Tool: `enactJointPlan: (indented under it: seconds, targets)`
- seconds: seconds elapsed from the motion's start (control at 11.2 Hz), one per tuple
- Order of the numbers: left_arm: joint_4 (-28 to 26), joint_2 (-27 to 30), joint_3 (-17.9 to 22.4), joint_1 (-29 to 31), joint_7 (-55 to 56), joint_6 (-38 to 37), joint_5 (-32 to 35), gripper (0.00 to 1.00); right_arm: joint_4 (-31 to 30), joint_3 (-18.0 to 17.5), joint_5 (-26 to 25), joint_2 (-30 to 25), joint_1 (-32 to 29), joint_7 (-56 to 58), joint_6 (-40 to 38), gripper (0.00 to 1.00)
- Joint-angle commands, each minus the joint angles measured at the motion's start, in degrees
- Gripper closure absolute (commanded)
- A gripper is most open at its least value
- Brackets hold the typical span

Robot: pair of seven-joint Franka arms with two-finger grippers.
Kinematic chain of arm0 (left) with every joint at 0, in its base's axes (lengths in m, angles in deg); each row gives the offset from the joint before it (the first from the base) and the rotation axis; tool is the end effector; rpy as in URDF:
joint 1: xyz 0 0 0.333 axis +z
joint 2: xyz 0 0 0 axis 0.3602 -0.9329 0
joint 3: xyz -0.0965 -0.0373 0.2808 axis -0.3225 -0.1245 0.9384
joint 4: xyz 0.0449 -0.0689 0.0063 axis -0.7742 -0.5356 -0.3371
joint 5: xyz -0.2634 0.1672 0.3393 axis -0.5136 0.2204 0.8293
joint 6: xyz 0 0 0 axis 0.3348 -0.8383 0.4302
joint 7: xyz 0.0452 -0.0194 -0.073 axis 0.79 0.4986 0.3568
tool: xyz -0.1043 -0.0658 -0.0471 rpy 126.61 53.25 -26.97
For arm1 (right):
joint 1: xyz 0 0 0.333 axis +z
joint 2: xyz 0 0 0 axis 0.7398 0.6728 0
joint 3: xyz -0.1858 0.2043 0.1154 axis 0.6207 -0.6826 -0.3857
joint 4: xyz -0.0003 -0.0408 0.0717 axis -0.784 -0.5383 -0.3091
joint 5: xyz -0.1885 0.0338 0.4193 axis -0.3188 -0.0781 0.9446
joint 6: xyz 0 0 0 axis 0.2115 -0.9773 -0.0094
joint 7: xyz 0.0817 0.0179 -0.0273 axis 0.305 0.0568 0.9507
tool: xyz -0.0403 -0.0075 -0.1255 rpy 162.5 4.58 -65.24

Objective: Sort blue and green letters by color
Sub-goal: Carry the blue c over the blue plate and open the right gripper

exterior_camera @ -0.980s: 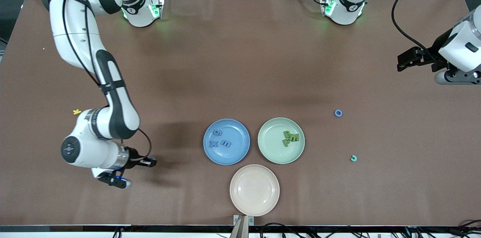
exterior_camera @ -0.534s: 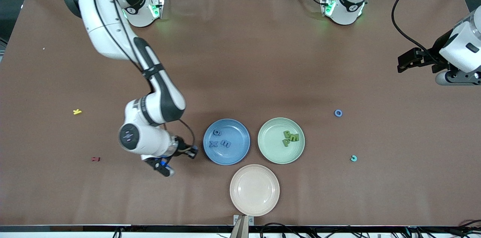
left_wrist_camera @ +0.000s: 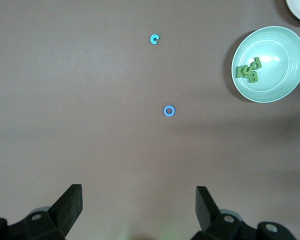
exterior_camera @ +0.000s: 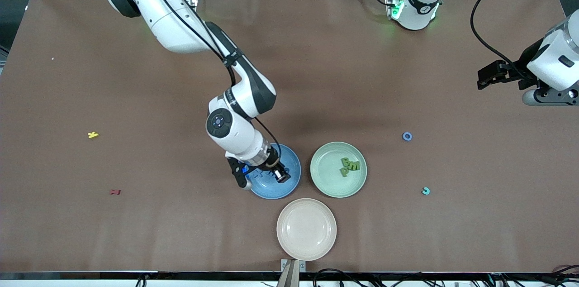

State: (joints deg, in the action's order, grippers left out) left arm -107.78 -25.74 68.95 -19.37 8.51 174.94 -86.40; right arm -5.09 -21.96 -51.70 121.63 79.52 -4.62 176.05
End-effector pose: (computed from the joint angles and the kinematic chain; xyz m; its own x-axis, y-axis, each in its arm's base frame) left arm 0.6370 -0.0669 0.5696 0.9964 -0.0257 -0.0810 -0.0266 -0.9996 -0.0111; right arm 0.7111 0.4778 0.2017 0.5299 -0.8134 -0.2398 -0.8296 -0.4385 -0.3457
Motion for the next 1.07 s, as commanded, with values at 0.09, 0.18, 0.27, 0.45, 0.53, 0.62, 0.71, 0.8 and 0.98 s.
enactJointPlan:
  seconds: [0.09,0.18,0.27,0.45,0.53,0.62,0.71,0.8,0.98]
  targets:
    - [-0.2,0.2,0.0,0.2,0.3,0.8,-1.0,0.0,-1.2,-0.1,-1.4,-0.9,-0.7,-2.0,0.6,0.0]
    - [-0.2,0.2,0.0,0.2,0.3,0.8,-1.0,0.0,-1.7,0.1,-2.6,-1.1,-0.5,-1.0,0.3,0.0]
    - [-0.2,0.1,0.0,0.6,0.3,0.8,-1.0,0.0,-1.9,3.1,-2.9,-1.2,1.6,0.2,-1.5,0.0]
    - [-0.2,0.1,0.0,0.6,0.3,0.8,-1.0,0.0,-1.8,6.4,-2.8,-1.2,2.4,3.6,-4.5,0.0]
    - [-0.2,0.1,0.0,0.6,0.3,0.8,-1.0,0.0,-1.7,6.9,-2.9,-1.2,2.5,6.9,-6.9,0.0]
    - [-0.2,0.1,0.0,0.6,0.3,0.8,-1.1,0.0,-1.7,8.9,-2.9,-1.3,2.6,10.2,-8.6,0.0]
    - [-0.2,0.0,0.0,0.6,0.3,0.9,-1.1,0.0,-1.8,9.6,-2.5,-1.7,1.2,14.0,-9.1,0.0]
    - [-0.2,0.0,0.0,0.7,0.3,1.0,-1.1,0.0,-1.9,9.4,-2.5,-1.8,-0.6,18.1,-10.3,0.0]
    - [-0.4,0.0,0.0,0.6,0.3,1.3,-1.1,0.0,-2.1,9.7,-2.5,-2.7,-1.7,24.6,-14.1,0.0]
